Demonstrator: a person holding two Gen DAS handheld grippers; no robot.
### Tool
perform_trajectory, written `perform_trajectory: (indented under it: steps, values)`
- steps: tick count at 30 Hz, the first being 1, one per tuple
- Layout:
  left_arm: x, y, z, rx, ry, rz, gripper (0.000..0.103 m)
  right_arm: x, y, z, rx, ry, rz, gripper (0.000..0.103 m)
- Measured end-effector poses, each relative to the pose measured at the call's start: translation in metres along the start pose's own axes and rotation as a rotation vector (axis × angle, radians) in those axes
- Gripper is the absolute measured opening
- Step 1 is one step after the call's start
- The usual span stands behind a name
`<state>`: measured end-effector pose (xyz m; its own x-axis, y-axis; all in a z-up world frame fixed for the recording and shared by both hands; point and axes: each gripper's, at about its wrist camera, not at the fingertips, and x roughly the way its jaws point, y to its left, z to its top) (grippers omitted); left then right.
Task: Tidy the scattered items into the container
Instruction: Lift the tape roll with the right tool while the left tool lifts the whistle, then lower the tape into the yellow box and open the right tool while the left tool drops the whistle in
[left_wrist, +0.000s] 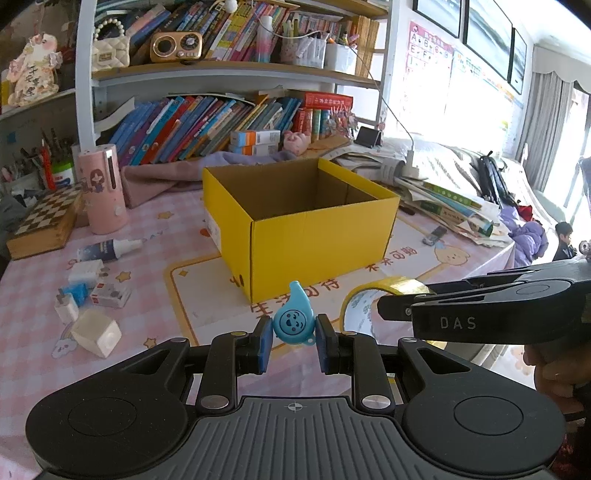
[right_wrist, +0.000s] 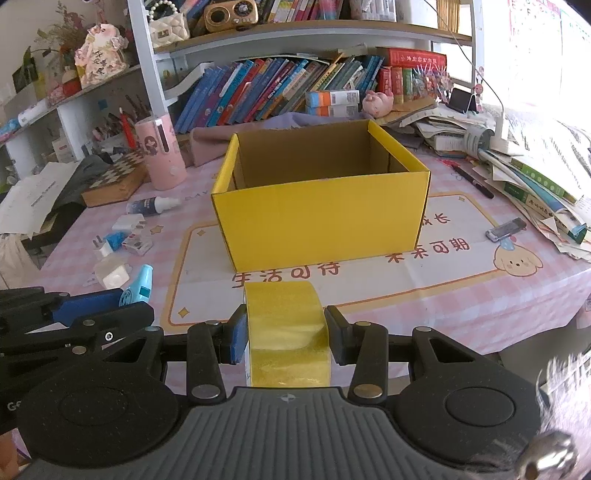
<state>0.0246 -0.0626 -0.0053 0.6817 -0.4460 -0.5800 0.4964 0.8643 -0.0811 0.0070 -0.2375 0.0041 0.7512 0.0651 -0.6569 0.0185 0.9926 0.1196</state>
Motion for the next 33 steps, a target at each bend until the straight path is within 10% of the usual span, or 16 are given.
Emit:
perform_trajectory:
  steps: [33]
  values:
    - [0.036, -0.013, 0.093, 0.169, -0.186, -0.001, 0.023, 0.001, -0.046, 0.110, -0.017, -0.220, 0.000, 0.040]
